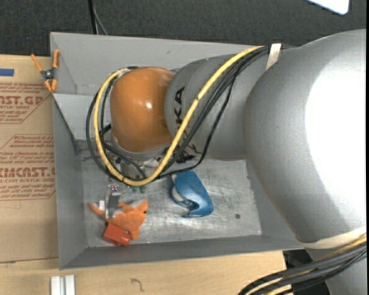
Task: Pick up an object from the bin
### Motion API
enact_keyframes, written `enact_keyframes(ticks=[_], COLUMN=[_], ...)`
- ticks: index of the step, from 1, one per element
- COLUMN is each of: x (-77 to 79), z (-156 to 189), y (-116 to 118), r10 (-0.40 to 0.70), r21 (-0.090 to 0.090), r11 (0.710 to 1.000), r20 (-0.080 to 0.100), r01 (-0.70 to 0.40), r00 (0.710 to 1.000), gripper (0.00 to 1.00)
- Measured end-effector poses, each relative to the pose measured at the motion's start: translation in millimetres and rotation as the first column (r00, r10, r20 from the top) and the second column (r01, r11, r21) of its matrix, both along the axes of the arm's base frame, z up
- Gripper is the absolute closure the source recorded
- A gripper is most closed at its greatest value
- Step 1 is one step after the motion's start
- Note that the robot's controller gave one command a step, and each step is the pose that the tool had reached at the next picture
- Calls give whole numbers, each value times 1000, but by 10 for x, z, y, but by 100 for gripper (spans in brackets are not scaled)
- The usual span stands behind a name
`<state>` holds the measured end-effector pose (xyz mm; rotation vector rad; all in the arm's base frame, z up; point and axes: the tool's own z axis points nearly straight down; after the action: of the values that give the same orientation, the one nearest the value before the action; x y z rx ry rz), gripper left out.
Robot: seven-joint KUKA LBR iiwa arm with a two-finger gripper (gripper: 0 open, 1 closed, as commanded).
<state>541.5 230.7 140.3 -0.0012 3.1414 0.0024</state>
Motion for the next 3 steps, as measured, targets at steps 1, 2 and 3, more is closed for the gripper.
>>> enact_keyframes(ticks=[1,2,3], x=[-416,-414,-431], z=[-551,-551,-228], y=[141,142,64], r10=[374,374,374], r21=[6,7,0], r11=[927,927,927], r20=[6,7,0], r01=[-374,-374,-374], r00=[928,927,927], gripper=[100,100,100])
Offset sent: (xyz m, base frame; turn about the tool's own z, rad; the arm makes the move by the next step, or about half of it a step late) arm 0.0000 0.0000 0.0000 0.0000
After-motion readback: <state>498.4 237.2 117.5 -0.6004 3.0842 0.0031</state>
